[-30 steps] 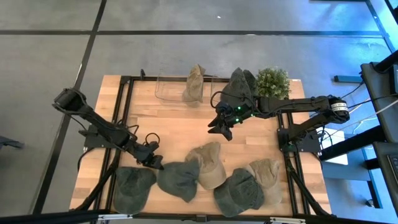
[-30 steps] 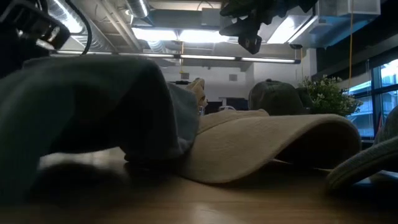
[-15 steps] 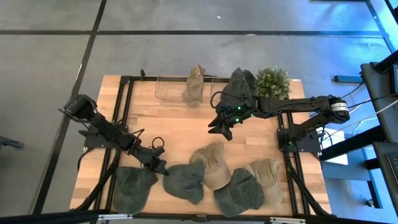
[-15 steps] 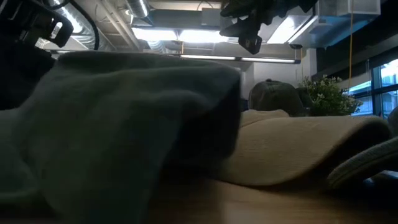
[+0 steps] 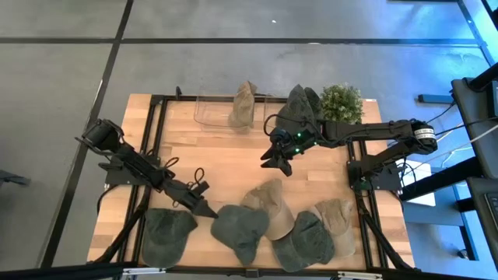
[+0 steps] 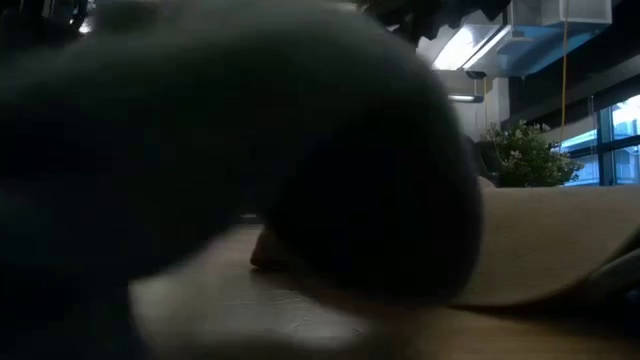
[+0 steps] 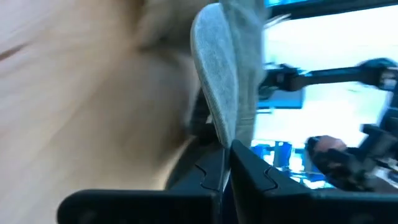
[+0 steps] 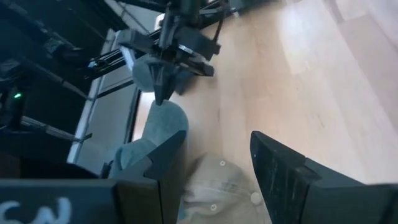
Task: Pick & Place hat
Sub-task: Put the black cap into the right transparent bin
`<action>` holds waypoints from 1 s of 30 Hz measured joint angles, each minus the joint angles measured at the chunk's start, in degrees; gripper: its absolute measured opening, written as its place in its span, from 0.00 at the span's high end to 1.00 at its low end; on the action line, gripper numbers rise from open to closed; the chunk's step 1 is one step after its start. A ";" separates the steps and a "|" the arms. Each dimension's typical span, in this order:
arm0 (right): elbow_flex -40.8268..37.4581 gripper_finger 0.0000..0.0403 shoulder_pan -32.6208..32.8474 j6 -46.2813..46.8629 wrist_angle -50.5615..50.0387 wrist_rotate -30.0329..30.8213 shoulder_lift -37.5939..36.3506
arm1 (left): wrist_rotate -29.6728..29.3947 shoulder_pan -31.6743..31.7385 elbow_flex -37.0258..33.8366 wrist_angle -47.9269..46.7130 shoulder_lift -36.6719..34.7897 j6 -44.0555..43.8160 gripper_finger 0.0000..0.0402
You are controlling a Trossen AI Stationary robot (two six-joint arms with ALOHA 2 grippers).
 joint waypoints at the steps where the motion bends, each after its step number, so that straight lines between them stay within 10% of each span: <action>1: 0.13 0.56 0.00 -0.06 -0.11 -0.61 0.00 | -0.21 0.21 0.00 1.64 0.00 0.89 0.98; 20: 31.72 0.56 -1.66 -10.73 -31.83 9.81 -0.07 | 0.03 14.41 0.06 37.16 -0.12 27.20 0.99; 30: 43.90 0.56 -1.88 -10.68 -33.65 7.23 -0.11 | 16.57 26.52 7.83 37.09 -1.88 31.30 0.99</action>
